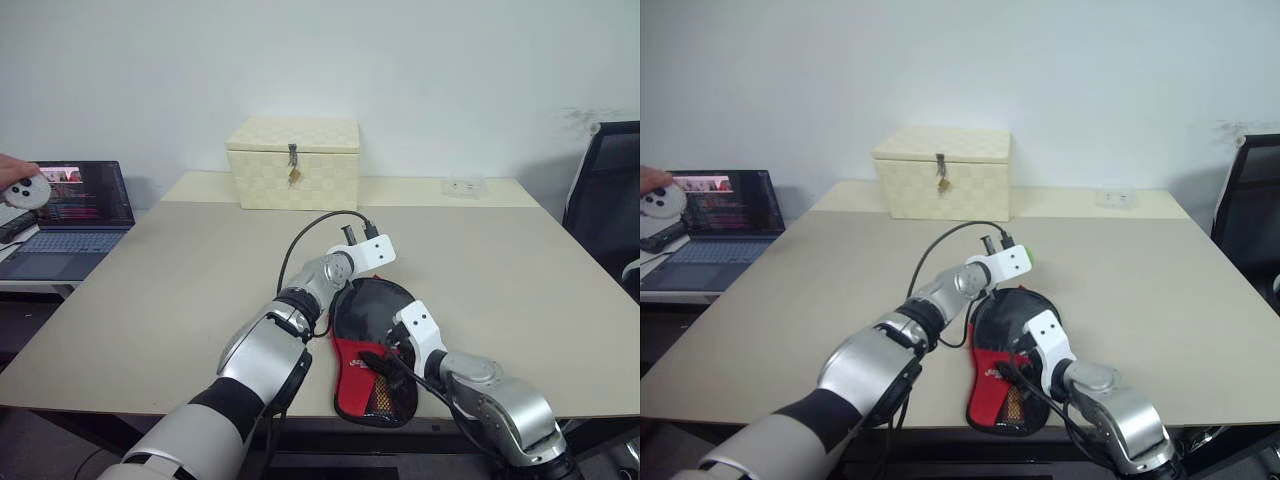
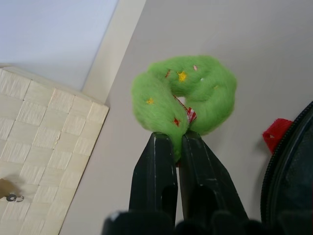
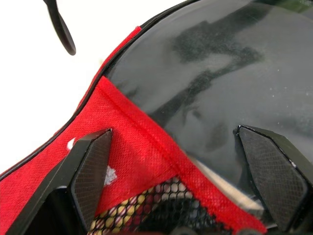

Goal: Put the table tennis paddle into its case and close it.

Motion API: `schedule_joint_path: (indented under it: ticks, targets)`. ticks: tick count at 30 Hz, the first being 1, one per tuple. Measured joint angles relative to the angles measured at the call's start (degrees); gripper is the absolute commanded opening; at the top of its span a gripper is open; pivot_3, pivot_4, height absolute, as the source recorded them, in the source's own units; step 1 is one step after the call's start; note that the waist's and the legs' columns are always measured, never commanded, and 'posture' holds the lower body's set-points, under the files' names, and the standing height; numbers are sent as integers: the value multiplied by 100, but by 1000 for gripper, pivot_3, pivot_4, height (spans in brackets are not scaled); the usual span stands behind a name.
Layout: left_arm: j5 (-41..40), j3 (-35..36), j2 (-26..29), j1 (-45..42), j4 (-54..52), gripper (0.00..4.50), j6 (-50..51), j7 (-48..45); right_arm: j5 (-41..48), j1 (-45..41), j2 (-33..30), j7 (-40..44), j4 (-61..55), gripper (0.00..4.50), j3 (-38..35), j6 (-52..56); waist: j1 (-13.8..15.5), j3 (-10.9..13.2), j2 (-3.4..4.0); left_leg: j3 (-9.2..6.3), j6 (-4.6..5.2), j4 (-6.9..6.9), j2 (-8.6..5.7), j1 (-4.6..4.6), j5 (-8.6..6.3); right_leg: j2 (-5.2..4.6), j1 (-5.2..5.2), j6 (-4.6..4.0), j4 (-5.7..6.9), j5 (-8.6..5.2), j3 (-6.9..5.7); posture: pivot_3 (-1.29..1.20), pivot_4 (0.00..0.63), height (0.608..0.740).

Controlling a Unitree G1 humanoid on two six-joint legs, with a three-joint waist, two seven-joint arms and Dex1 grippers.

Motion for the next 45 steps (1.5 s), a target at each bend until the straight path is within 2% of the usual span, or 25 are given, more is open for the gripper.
schedule_joint_path:
  ticks: [11,31,45]
  targets:
    - [21,7,-373,-87,31,17,-34,67,-3,172,2,-121,-240,4500,28,74,2,-1,-2,0,0,-2,-1,-1,0,0,0,1,-2,0,1,0,150,740]
    - [809,-896,-747,-197,85,17,-819,161,-4,247,30,-195,-316,4500,27,74,7,-2,-2,1,-1,-8,-2,-2,-1,-2,0,2,-8,-1,2,0,150,740]
    - [751,-920,-977,-190,120,17,-1386,-116,-4,249,34,-196,-316,4500,28,74,7,-2,-2,3,-1,-14,-2,-1,-1,-2,-1,3,-11,-2,4,0,150,740]
